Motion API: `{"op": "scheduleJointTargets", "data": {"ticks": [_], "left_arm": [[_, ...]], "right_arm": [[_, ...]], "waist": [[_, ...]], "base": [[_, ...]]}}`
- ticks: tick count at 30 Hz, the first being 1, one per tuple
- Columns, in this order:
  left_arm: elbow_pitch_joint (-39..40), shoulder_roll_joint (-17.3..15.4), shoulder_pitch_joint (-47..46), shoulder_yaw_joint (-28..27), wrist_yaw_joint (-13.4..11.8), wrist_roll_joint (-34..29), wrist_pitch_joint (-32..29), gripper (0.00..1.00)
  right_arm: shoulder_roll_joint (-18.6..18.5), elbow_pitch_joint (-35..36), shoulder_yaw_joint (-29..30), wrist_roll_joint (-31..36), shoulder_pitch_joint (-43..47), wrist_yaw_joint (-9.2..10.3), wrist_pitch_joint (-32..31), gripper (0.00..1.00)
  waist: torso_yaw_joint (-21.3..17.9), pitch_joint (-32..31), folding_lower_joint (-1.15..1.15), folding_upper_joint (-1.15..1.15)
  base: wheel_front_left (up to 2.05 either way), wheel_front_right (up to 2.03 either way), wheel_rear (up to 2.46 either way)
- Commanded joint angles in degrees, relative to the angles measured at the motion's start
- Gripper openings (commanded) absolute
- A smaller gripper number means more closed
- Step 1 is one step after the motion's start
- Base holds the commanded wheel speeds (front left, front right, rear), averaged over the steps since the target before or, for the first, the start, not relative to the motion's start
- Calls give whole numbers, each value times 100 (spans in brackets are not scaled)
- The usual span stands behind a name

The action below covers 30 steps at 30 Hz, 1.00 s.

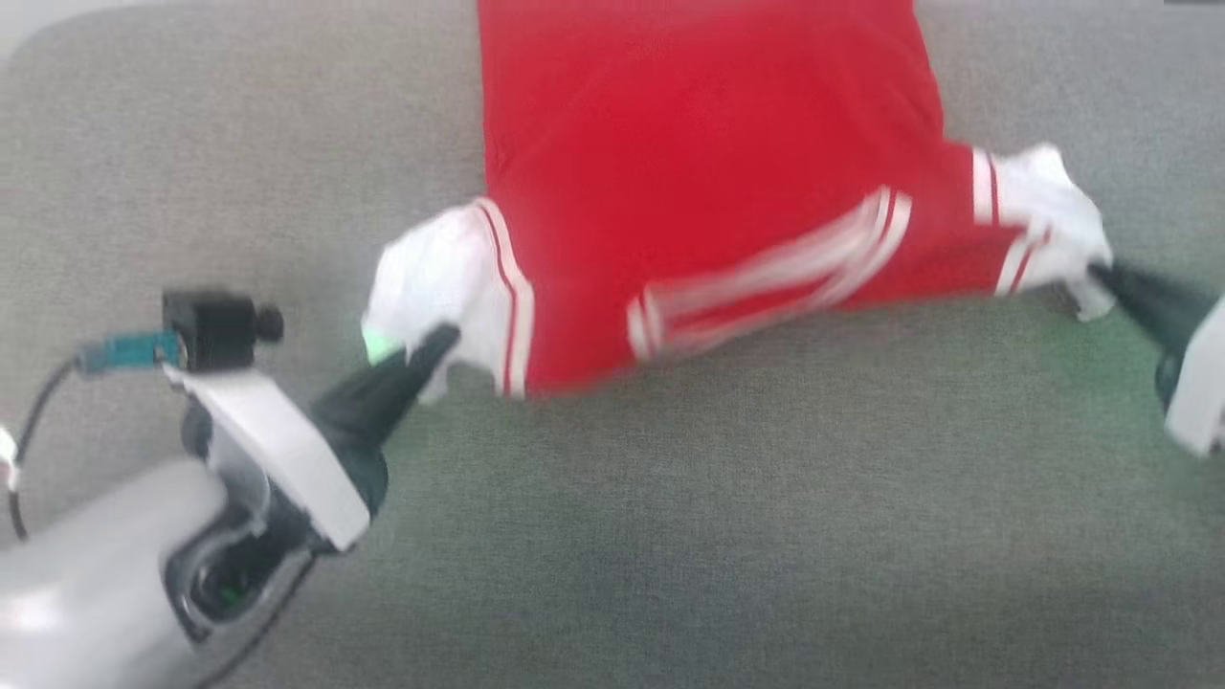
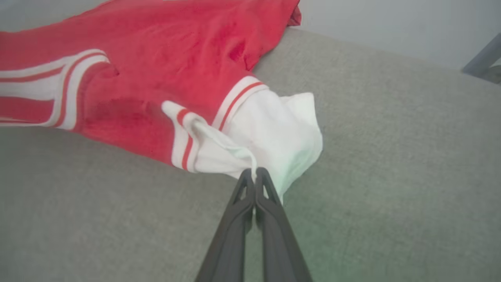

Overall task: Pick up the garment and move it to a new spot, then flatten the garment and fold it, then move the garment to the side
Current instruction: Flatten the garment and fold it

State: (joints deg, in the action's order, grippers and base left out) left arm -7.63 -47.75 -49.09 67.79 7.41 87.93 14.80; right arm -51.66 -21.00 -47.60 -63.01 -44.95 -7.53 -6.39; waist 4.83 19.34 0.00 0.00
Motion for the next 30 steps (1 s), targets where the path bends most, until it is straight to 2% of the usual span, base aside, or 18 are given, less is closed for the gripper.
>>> {"op": "scheduleJointTargets", "data": {"ticks": [1,6,10,17,22,28,30], "left_arm": [[96,21,268,-117,12,-113,47,0],[403,11,1300,-638,12,-647,42,0],[608,-137,1920,-864,12,-912,43,0],[1066,-534,2689,-860,12,-1020,44,0],[1326,-853,3044,-886,12,-941,44,0],[1036,-626,2912,-757,12,-1158,43,0],[886,-455,2794,-693,12,-1135,43,0]], "right_arm": [[-114,210,90,-102,355,8,24,0],[-457,1140,351,-200,1572,8,-209,0],[-559,1591,587,-224,2258,8,-451,0],[-698,2169,957,-302,3281,5,-871,0],[-783,2552,1472,-320,4055,5,-1097,0],[-410,2764,2010,125,4407,4,-1462,0],[-214,2739,2093,332,4401,4,-1670,0]], "waist": [[27,-111,0,0],[3,-308,0,0],[-78,-392,0,0],[-144,-389,0,0],[-136,-332,0,0],[-138,-286,0,0],[-140,-256,0,0]], "base": [[0,0,0],[0,0,0],[0,0,0],[0,0,0],[0,0,0],[0,0,0],[0,0,0]]}}
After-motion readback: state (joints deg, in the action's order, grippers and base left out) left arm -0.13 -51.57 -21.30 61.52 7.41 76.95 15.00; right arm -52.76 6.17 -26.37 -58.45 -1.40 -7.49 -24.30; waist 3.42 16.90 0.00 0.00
